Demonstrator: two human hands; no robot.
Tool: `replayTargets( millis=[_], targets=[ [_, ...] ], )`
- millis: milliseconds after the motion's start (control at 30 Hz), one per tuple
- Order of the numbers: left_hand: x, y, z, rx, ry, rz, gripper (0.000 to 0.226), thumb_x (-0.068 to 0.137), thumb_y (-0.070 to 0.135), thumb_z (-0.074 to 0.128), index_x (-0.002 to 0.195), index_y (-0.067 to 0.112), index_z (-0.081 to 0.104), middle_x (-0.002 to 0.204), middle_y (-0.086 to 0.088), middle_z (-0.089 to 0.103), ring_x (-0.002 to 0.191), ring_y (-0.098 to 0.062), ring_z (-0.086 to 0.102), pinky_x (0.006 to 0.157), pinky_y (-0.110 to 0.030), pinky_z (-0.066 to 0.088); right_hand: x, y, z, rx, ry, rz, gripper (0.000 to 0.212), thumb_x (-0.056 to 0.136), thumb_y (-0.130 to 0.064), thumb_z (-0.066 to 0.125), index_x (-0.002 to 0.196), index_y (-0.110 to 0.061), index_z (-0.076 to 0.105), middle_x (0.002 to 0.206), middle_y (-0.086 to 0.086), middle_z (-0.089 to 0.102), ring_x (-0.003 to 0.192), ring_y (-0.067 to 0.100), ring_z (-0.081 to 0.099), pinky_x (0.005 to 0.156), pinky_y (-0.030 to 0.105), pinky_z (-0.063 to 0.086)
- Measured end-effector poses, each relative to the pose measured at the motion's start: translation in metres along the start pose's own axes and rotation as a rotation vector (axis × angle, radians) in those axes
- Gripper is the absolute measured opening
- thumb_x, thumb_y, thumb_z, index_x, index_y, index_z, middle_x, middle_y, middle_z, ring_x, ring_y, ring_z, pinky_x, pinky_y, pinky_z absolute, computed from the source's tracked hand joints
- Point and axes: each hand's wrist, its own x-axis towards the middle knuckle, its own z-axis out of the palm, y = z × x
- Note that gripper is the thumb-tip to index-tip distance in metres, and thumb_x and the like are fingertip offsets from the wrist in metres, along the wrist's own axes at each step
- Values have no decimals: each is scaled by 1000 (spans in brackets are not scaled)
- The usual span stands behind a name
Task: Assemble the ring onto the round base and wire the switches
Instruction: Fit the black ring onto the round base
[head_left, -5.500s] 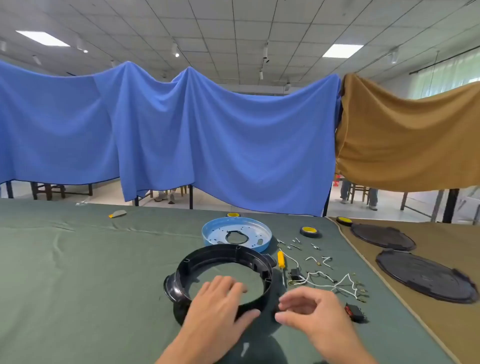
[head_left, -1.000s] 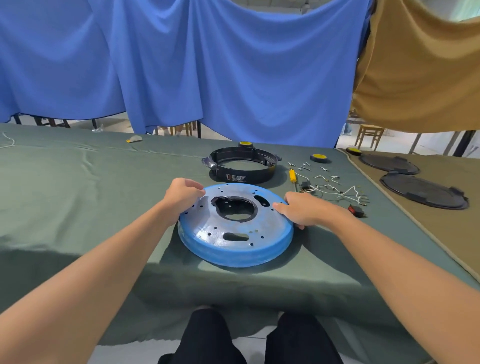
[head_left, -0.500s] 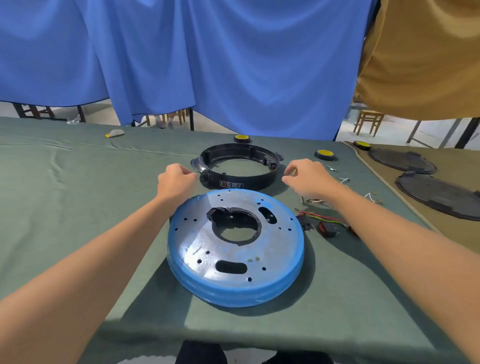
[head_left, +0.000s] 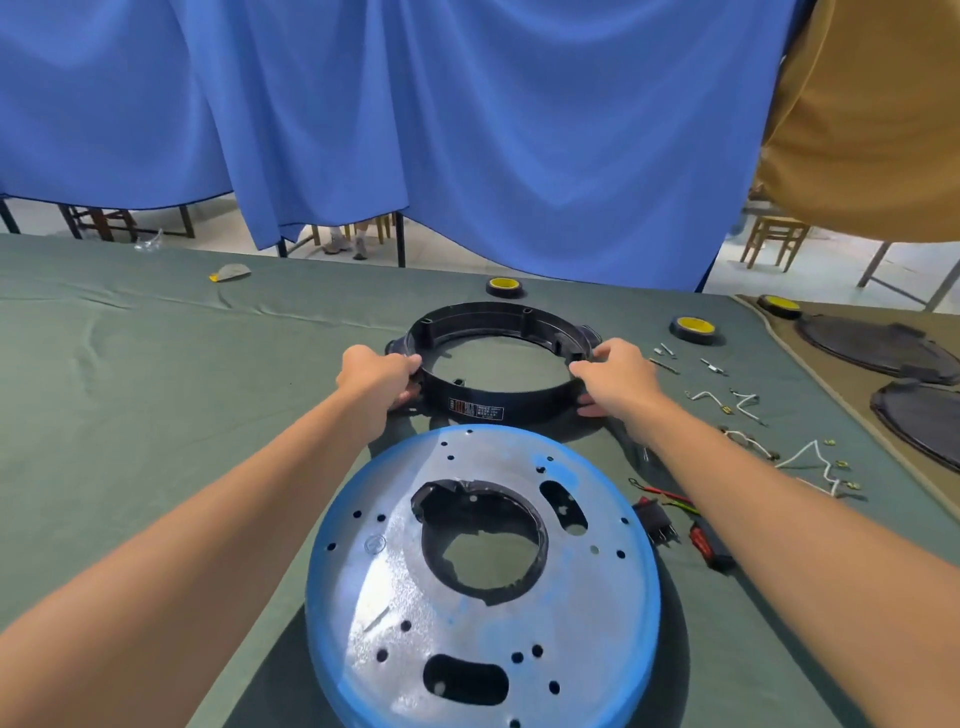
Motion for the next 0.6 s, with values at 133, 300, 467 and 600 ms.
replayTargets(
  millis=[133,300,467,600],
  targets=[
    [-9,4,0,-133,-49,-9,23,89,6,70,106,-8,62,95,-17,70,77,-27,70,75,-34,60,1,-2,-3,-56,121,-67,14,83,-3,61,95,-9,63,90,8,53,93,27,57,77,46,58],
    [-22,14,-3,-58,-44,117,18,93,21,66,96,4,58,92,-9,63,84,-26,60,88,-40,56,-13,-12,-13,-30,211,-120,12,81,-14,70,93,-16,72,88,0,56,102,30,60,81,44,57],
    [-44,24,-16,-93,-101,359,26,99,37,50,101,12,59,101,-4,62,95,-22,59,102,-51,46,-32,-31,-38,69,264,-123,13,76,-16,68,66,-16,75,65,2,70,92,30,66,71,45,59],
    [-55,29,-28,-103,-111,533,30,101,22,47,130,14,52,103,-6,67,92,-18,58,101,-46,47,-48,-41,-60,82,296,-139,16,77,-15,66,62,-18,72,58,-1,69,89,25,68,69,40,59]
  ],
)
